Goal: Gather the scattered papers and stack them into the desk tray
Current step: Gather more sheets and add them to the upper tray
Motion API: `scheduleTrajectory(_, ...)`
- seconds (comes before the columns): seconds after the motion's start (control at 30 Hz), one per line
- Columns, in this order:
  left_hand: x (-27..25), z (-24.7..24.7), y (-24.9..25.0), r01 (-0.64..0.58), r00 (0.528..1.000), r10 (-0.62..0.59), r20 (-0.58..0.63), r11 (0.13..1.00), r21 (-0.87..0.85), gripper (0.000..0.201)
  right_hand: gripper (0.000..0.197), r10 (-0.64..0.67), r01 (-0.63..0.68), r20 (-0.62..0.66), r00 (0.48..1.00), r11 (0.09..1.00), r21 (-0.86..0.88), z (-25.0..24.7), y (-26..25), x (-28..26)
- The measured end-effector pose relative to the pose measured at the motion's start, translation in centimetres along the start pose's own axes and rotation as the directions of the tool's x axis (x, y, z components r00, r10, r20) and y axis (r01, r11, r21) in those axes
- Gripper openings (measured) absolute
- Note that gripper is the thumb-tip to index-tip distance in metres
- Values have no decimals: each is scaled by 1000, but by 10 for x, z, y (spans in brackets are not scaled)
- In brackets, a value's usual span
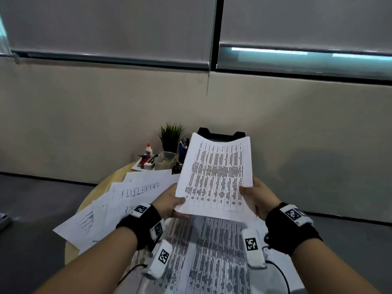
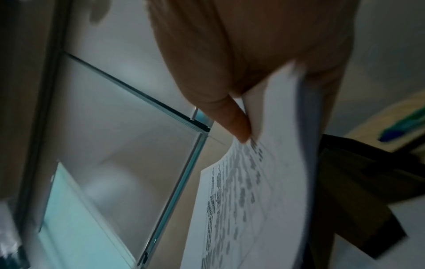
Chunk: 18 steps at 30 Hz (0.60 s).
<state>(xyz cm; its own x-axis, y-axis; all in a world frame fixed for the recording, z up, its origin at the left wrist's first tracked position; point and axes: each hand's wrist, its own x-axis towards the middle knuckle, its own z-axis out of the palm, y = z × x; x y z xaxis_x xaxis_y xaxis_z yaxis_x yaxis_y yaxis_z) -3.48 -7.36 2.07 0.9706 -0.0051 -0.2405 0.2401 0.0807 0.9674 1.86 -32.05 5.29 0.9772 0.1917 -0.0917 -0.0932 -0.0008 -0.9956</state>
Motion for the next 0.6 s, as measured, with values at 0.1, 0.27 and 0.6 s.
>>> scheduleTrajectory(0.1,24,-1,26,-43,999,42,17,998,35,38,46,129,-115,70,989,978,-176,-3,-12,18)
scheduleTrajectory(0.27,75,4,63,-117,993,117,-25,993,28,41,33,85,-106,-105,991,970,-221,-8,-31,70)
scheduleTrajectory(0.6,181,2,74,-182,957,258,-136,893,412,35,32,-135,-84,-347,928,832,-548,-8,-26,171)
